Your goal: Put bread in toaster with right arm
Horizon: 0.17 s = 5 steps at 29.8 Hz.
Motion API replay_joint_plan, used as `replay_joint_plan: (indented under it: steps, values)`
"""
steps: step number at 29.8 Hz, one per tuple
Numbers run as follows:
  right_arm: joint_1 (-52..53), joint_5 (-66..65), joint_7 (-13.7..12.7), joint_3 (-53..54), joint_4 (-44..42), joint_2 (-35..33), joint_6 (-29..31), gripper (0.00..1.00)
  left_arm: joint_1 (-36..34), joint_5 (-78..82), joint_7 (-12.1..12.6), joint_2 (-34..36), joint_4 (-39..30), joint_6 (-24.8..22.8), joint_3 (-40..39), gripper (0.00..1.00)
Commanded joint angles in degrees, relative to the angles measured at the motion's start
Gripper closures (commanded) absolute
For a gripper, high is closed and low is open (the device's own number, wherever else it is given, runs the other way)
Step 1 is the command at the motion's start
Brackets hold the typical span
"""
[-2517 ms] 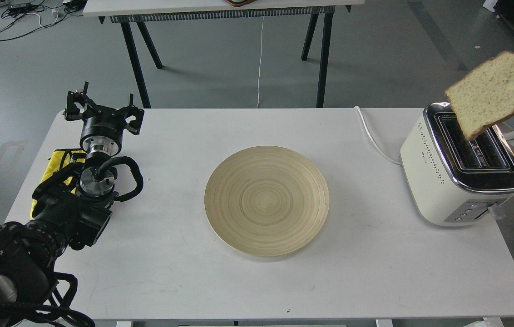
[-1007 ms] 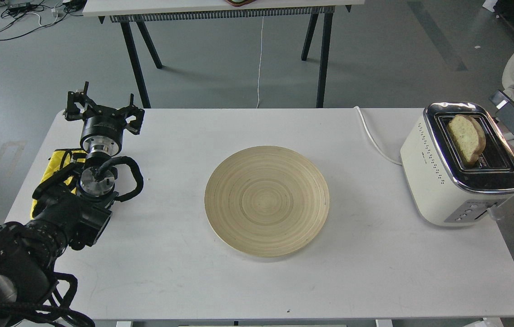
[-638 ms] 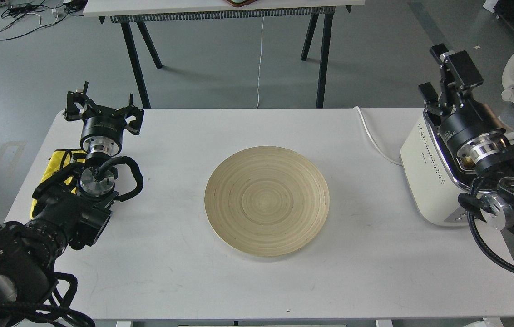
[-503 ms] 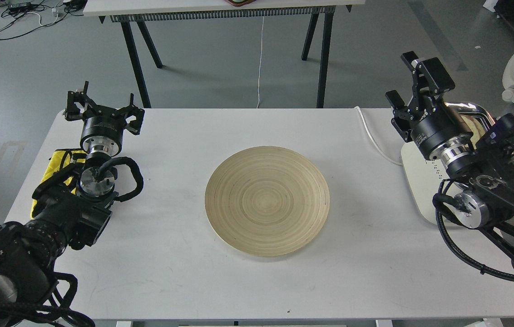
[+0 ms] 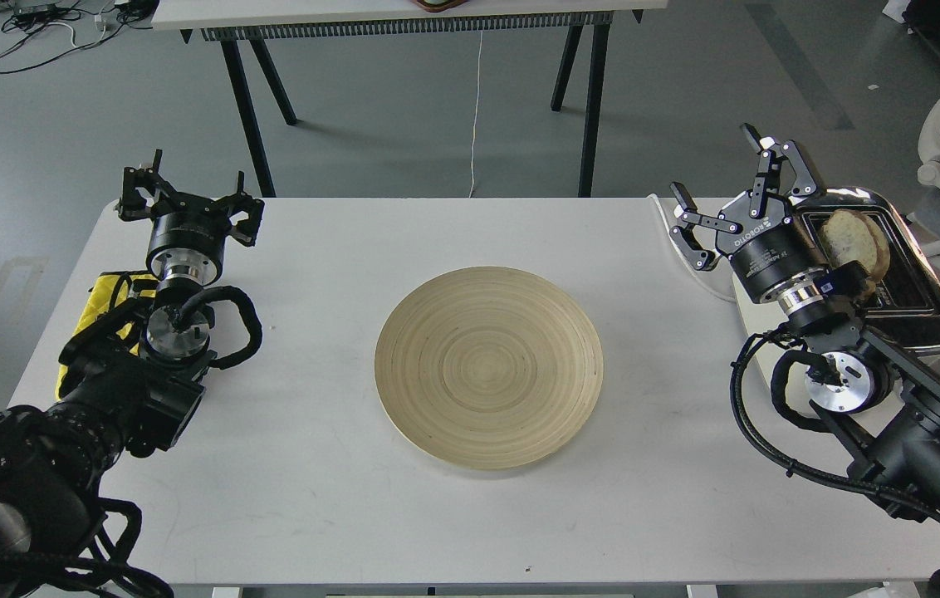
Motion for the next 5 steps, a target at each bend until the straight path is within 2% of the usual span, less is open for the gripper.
replay_joint_plan:
  steps: [1,5]
  values:
    - [-0.2,0.0,0.0,0.0,0.0,0.1,-0.1,0.01,0.0,0.0,0.0,0.0,0.0,0.0,0.0,0.00]
    - [-0.7,-0.2,0.1,-0.2,0.2,0.1,-0.3,0.01,0.0,0.0,0.0,0.0,0.0,0.0,0.0,0.00]
